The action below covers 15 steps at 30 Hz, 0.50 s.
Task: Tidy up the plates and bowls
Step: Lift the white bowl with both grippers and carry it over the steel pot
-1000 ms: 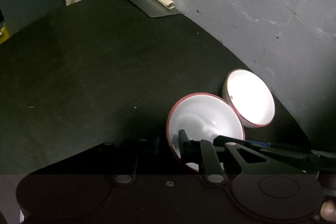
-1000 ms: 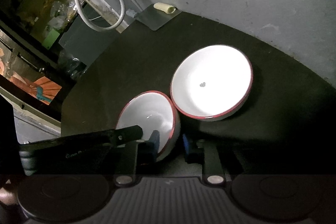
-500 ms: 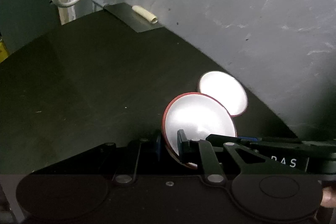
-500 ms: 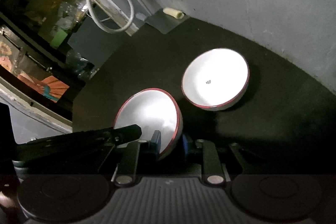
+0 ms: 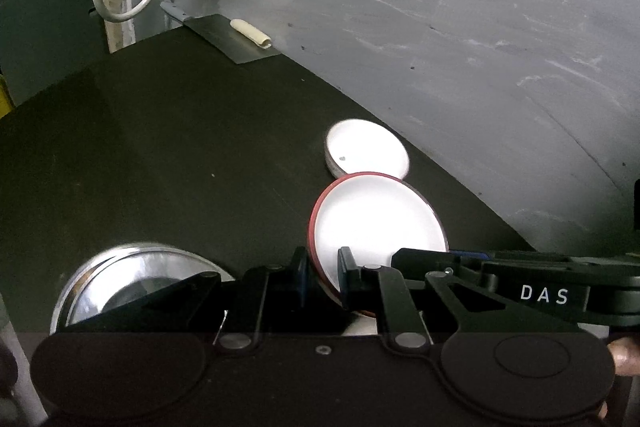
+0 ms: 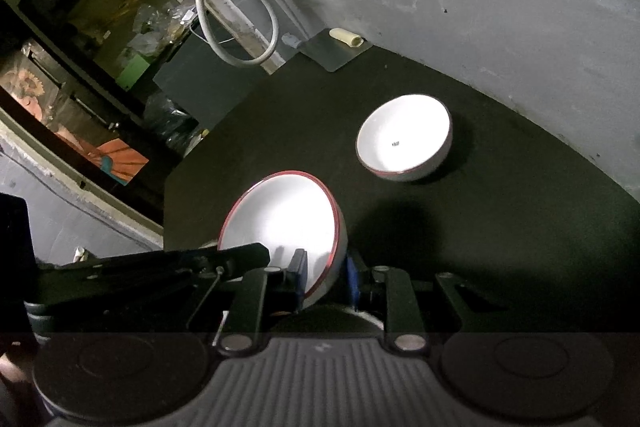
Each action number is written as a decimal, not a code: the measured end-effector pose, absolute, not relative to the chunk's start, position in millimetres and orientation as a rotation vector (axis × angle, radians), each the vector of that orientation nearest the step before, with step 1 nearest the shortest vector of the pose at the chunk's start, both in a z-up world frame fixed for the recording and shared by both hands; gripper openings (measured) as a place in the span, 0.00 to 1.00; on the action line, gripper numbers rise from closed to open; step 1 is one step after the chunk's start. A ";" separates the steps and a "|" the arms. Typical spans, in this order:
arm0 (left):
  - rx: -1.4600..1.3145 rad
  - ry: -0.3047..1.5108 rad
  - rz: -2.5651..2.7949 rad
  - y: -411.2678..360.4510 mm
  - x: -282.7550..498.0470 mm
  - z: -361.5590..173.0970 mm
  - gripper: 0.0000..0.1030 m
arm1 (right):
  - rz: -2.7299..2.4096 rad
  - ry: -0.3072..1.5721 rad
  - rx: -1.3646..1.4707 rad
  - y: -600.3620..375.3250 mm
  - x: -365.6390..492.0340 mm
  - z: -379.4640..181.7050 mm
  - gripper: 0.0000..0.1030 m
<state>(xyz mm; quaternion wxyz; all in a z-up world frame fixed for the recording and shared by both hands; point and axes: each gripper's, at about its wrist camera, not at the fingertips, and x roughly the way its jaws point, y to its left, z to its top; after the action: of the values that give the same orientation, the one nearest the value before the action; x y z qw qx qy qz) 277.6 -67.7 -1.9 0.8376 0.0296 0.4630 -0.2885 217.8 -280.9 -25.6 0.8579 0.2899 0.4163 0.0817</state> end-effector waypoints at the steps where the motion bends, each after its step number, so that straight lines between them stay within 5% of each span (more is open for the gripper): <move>1: 0.061 0.983 -0.614 -67.3 274.9 -2.0 0.16 | 0.174 0.876 0.609 -281.7 213.2 -25.4 0.23; 15: 0.093 1.043 -0.661 -74.6 239.8 -18.3 0.16 | 0.175 0.929 0.611 -290.7 170.6 -32.9 0.23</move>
<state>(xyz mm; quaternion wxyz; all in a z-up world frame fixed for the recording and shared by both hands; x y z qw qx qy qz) 239.8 -74.6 -18.3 0.8142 0.0437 0.4890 -0.3099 170.6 -290.7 -32.9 0.8457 0.2896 0.4406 0.0828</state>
